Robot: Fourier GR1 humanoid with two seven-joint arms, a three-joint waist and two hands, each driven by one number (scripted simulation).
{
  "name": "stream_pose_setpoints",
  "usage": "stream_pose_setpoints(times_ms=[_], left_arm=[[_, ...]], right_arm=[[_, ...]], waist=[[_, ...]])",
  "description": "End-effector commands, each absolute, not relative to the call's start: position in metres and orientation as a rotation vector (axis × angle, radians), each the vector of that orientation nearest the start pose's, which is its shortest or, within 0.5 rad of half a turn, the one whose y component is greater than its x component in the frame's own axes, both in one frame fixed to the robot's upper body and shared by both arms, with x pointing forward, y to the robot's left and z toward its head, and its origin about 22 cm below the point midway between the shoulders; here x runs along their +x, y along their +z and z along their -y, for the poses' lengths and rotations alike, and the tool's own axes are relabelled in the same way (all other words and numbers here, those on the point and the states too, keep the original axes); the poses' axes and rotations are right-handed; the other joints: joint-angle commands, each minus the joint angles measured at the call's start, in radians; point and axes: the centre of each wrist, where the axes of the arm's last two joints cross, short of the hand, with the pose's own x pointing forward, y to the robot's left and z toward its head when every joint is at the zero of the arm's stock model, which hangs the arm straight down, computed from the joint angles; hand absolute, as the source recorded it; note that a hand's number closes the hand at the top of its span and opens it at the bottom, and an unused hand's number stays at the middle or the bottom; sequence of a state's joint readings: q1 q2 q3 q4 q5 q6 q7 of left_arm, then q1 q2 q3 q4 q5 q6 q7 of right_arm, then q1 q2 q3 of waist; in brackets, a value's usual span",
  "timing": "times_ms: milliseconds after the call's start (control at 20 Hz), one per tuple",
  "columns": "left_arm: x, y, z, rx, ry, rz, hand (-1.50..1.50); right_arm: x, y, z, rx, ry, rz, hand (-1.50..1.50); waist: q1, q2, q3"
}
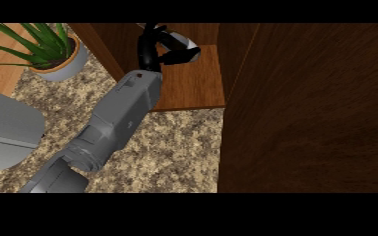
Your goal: Pick up the wine, place it into the cabinet and close the cabinet
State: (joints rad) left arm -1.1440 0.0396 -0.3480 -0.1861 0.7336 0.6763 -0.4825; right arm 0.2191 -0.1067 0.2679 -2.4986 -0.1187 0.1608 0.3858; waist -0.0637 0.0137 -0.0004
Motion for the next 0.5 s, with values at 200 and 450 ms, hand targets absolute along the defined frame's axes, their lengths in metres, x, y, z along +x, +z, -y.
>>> stream_pose_setpoints(times_ms=[200,450], left_arm=[[0.432,0.021,-0.15,0.508,0.157,1.592,-1.5],[0.436,0.03,-0.142,0.515,0.152,1.612,-1.5]], right_arm=[[0.098,0.185,0.218,0.402,0.359,1.909,-1.5],[0.102,0.184,0.213,0.421,0.334,1.919,-1.5]], waist=[[-0.005,0.003,0.001],[-0.004,0.005,0.0]])
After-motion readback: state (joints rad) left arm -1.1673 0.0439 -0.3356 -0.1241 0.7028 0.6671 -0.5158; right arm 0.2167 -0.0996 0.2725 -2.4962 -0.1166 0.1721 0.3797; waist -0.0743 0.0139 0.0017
